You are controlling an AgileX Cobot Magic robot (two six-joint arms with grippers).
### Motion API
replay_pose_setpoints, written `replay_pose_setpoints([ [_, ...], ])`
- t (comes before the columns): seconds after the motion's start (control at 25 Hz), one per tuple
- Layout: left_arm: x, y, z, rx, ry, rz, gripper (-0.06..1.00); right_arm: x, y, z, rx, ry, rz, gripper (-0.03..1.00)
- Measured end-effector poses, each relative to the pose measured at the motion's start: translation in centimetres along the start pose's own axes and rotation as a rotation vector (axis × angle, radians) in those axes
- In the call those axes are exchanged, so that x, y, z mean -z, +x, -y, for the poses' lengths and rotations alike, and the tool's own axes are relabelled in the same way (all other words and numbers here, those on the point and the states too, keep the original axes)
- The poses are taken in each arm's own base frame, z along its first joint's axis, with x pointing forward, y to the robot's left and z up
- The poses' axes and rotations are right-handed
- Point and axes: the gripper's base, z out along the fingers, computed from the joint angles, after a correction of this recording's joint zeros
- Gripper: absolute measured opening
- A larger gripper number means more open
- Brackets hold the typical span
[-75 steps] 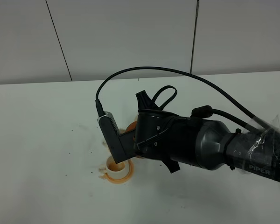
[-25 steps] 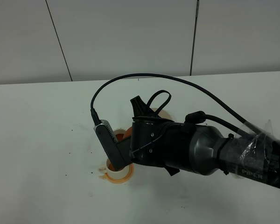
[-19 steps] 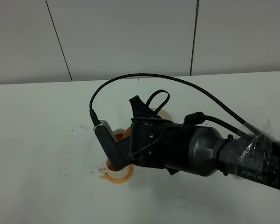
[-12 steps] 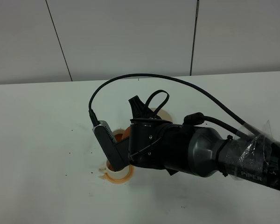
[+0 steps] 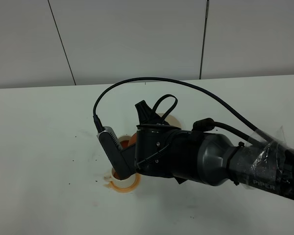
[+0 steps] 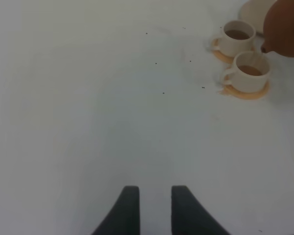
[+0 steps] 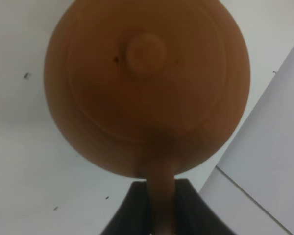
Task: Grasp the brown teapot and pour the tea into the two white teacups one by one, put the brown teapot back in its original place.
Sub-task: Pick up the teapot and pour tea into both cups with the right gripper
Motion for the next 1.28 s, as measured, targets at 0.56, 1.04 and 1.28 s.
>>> replay_pose_setpoints([
  [0.56, 0.0, 0.0, 0.0, 0.0, 0.0, 0.0, 0.23, 0.0, 0.02, 0.01, 0.002, 0.001, -0.002, 0.1],
  [1.04, 0.0, 0.0, 0.0, 0.0, 0.0, 0.0, 0.23, 0.3, -0.26, 0.11, 0.027, 0.027, -0.023, 0.1],
  [1.28, 0.0, 0.0, 0.0, 0.0, 0.0, 0.0, 0.23, 0.43, -0.42, 0.05, 0.03, 0.026, -0.025, 0.1],
])
